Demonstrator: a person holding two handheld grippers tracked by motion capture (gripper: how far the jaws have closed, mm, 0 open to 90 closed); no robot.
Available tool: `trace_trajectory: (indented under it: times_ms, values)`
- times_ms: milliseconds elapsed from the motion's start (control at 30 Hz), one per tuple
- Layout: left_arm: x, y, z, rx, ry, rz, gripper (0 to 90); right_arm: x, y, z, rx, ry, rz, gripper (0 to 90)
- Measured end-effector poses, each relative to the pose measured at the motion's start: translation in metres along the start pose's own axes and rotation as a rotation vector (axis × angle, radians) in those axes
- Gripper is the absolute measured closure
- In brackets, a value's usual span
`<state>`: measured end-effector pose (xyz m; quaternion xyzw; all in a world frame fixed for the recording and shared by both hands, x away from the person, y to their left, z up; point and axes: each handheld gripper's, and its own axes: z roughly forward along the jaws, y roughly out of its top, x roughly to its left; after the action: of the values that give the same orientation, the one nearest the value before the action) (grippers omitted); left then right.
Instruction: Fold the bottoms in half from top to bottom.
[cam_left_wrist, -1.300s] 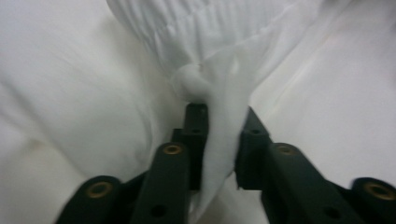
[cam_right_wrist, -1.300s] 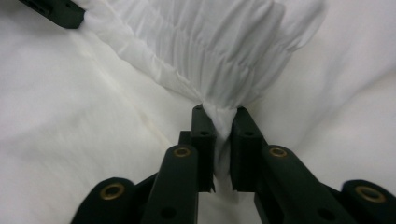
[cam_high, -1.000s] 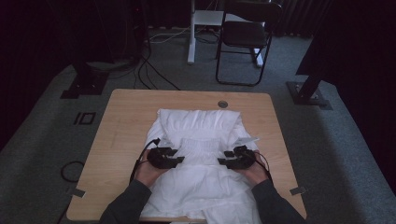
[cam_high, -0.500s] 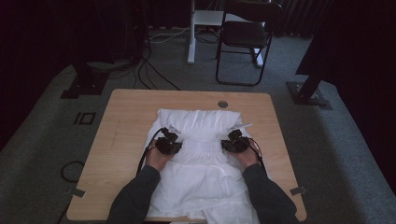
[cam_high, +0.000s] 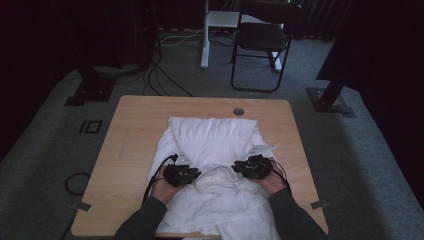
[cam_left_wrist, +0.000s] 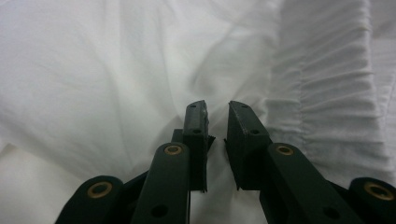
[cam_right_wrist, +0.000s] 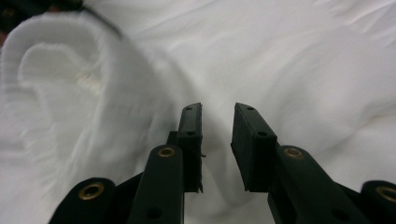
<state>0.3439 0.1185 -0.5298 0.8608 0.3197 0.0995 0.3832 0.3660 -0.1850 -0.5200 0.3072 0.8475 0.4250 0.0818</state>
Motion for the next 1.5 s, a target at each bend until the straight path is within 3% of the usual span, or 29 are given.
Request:
trace_trajectory:
  times_ms: [100, 167, 233, 400, 467, 533, 600, 667, 700, 767, 900, 967, 1067, 1100, 1133, 1167, 1267, 1333, 1500]
  values:
    - [-0.002, 0.002, 0.004, 0.018, -0.004, 0.004, 77.5, -0.002, 0.007, 0.004, -0.02, -0.027, 0.019, 70.3]
    - [-0.007, 0.001, 0.005, 0.027, -0.012, 0.027, 77.5, 0.002, 0.01, 0.009, -0.016, -0.002, 0.017, 70.0]
    - [-0.011, -0.001, 0.003, 0.026, -0.018, 0.032, 77.0, 0.009, 0.01, 0.013, 0.008, 0.024, -0.019, 69.8]
    - [-0.018, -0.012, -0.006, 0.021, -0.053, 0.024, 75.5, 0.026, -0.003, 0.011, 0.045, 0.084, -0.066, 70.2]
    - [-0.022, -0.019, -0.006, 0.05, -0.051, 0.045, 74.8, 0.031, -0.012, 0.009, 0.084, 0.068, -0.09, 71.2]
    - [-0.023, -0.025, -0.005, 0.058, -0.064, 0.039, 74.8, 0.034, -0.022, 0.012, 0.142, 0.041, -0.112, 72.5]
    - [-0.021, -0.026, -0.007, 0.05, -0.082, 0.031, 73.5, 0.035, -0.029, 0.012, 0.148, 0.057, -0.098, 72.8]
    - [-0.02, -0.023, -0.013, 0.033, -0.06, 0.039, 68.5, 0.034, -0.028, 0.007, 0.148, 0.059, -0.104, 70.9]
    - [-0.017, -0.021, -0.017, 0.019, -0.04, 0.044, 67.7, 0.033, -0.026, 0.005, 0.141, 0.051, -0.112, 69.7]
    - [-0.007, -0.016, -0.026, 0.001, 0.012, 0.027, 66.2, 0.026, -0.019, -0.003, 0.111, -0.008, -0.112, 66.9]
    - [0.028, -0.002, -0.037, -0.03, 0.154, -0.027, 64.6, -0.009, -0.005, -0.018, 0.025, -0.15, -0.015, 65.0]
    - [0.048, 0.003, -0.034, -0.018, 0.214, -0.064, 64.5, -0.029, 0.001, -0.017, 0.006, -0.211, 0.032, 63.3]
    - [0.074, 0.006, -0.02, 0.03, 0.271, -0.111, 64.9, -0.053, 0.009, -0.008, -0.01, -0.248, 0.083, 58.2]
    - [0.074, 0.006, -0.02, 0.03, 0.271, -0.111, 65.3, -0.053, 0.009, -0.008, -0.01, -0.248, 0.083, 58.2]
    - [0.089, 0.002, -0.006, 0.079, 0.287, -0.149, 65.3, -0.059, 0.012, -0.003, -0.006, -0.254, 0.101, 57.5]
    - [0.092, -0.002, 0.0, 0.1, 0.288, -0.151, 66.1, -0.071, 0.014, 0.011, 0.028, -0.264, 0.125, 56.9]
    - [0.097, -0.006, 0.002, 0.087, 0.274, -0.158, 67.0, -0.081, 0.008, 0.029, 0.092, -0.278, 0.152, 57.2]
    - [0.098, -0.008, 0.0, 0.097, 0.279, -0.129, 67.3, -0.081, 0.002, 0.033, 0.105, -0.277, 0.169, 57.4]
    - [0.097, -0.011, -0.007, 0.12, 0.279, -0.128, 71.2, -0.07, -0.01, 0.028, 0.062, -0.296, 0.185, 57.6]
